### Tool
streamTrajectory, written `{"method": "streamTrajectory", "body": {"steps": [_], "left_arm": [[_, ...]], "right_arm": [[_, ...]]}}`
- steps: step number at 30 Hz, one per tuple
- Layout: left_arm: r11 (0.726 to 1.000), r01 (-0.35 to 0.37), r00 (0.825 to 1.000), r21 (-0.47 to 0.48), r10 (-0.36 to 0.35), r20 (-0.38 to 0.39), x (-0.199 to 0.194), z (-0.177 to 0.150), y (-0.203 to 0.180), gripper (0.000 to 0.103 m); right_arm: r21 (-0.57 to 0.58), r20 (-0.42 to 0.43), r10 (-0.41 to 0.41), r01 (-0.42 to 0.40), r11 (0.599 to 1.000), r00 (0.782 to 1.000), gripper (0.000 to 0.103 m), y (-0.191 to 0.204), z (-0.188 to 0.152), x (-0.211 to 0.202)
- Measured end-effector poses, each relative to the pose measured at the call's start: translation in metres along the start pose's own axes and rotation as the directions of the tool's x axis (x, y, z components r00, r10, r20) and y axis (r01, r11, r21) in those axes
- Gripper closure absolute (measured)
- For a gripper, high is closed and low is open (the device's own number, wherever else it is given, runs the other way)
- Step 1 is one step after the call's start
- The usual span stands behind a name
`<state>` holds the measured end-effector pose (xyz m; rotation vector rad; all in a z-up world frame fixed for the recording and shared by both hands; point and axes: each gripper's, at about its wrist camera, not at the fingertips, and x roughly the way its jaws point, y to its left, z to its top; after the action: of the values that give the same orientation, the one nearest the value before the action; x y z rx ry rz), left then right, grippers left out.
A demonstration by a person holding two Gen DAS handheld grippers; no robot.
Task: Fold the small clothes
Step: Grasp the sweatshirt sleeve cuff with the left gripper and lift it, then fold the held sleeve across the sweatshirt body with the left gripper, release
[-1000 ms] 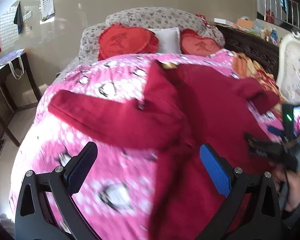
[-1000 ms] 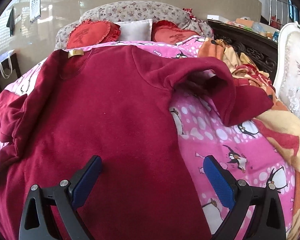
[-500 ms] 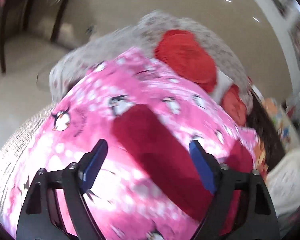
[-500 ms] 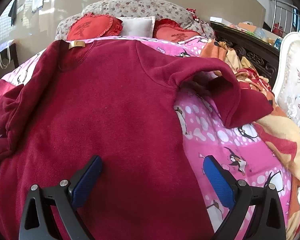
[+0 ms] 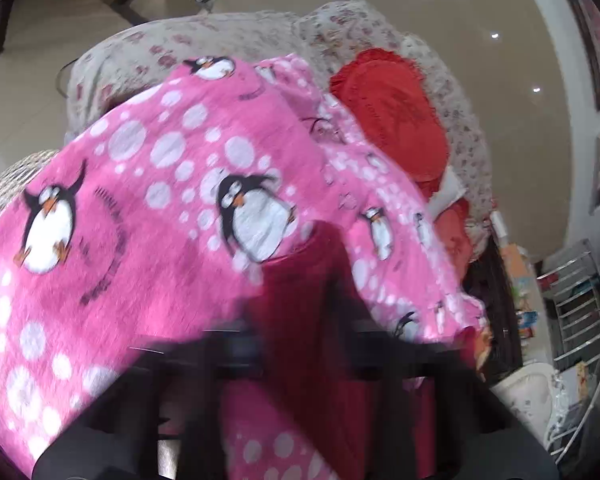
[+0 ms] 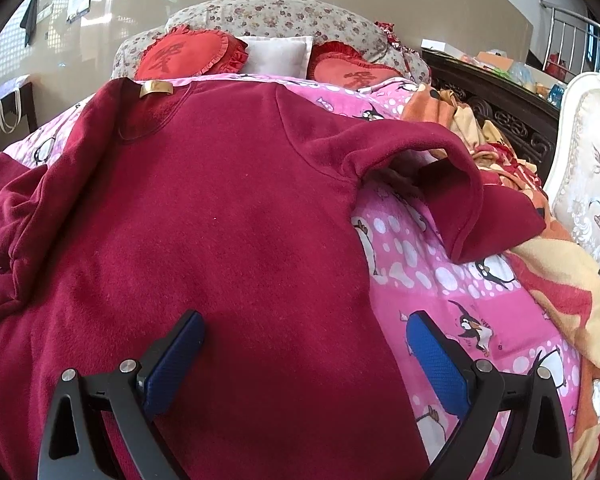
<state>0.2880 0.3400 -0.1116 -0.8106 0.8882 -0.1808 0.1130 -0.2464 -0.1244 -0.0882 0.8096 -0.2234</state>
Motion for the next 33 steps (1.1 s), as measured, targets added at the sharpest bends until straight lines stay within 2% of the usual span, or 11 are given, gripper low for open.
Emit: {"method": "streamTrajectory", "body": {"steps": [3,6,8,10,14,18,20,24,27,30,33], "left_arm": [[0.996,-0.065,0.997,0.061,0.062,0.043,-0.011,-0.004,-0.015,0.096],[0.994,-0.091,0.979,0.058,0.078,0.188,-0.059,-0.004,-0.025,0.096],[0.995,-0.097,0.947,0.034,0.082,0.31,-0.107,0.001,-0.029,0.096],[0.993,-0.115,0.9,0.022,0.094,0.425,-0.158,0.007,-0.031,0.096],[0.984,-0.179,0.834,0.026,0.138,0.535,-0.226,0.014,-0.03,0.096],[0.967,-0.244,0.818,0.067,0.168,0.55,-0.24,0.009,-0.034,0.096],[0.967,-0.24,0.823,0.079,0.159,0.546,-0.238,0.007,-0.038,0.096],[0.972,-0.136,0.846,0.192,0.013,0.533,-0.23,-0.016,-0.075,0.096],[0.952,-0.026,0.844,0.304,-0.142,0.518,-0.237,-0.036,-0.113,0.096],[0.902,0.129,0.802,0.413,-0.34,0.491,-0.261,-0.062,-0.144,0.096],[0.866,0.194,0.778,0.461,-0.422,0.466,-0.277,-0.085,-0.155,0.096]], "right_arm": [[0.001,0.002,0.001,-0.001,1.0,1.0,0.003,0.0,0.0,0.0],[0.0,0.004,0.0,0.0,1.0,1.0,0.003,0.0,0.0,0.0],[0.0,0.004,0.0,0.0,1.0,1.0,0.003,0.0,0.0,0.0],[0.0,0.005,-0.001,0.001,1.0,1.0,0.003,-0.001,0.0,0.0],[-0.004,0.005,-0.006,0.006,1.0,1.0,0.003,0.0,0.001,0.001],[-0.007,0.005,-0.012,0.012,1.0,1.0,0.003,0.0,0.001,0.001],[-0.005,0.004,-0.009,0.009,1.0,1.0,0.003,0.001,0.0,0.0],[-0.004,0.004,-0.007,0.007,1.0,1.0,0.003,0.0,0.0,0.0],[-0.003,0.002,-0.005,0.005,1.0,1.0,0.003,0.0,0.0,0.001],[-0.002,0.002,-0.004,0.004,1.0,1.0,0.003,0.0,0.0,0.001],[-0.002,0.001,-0.005,0.005,1.0,1.0,0.003,0.0,0.0,0.001]]}}
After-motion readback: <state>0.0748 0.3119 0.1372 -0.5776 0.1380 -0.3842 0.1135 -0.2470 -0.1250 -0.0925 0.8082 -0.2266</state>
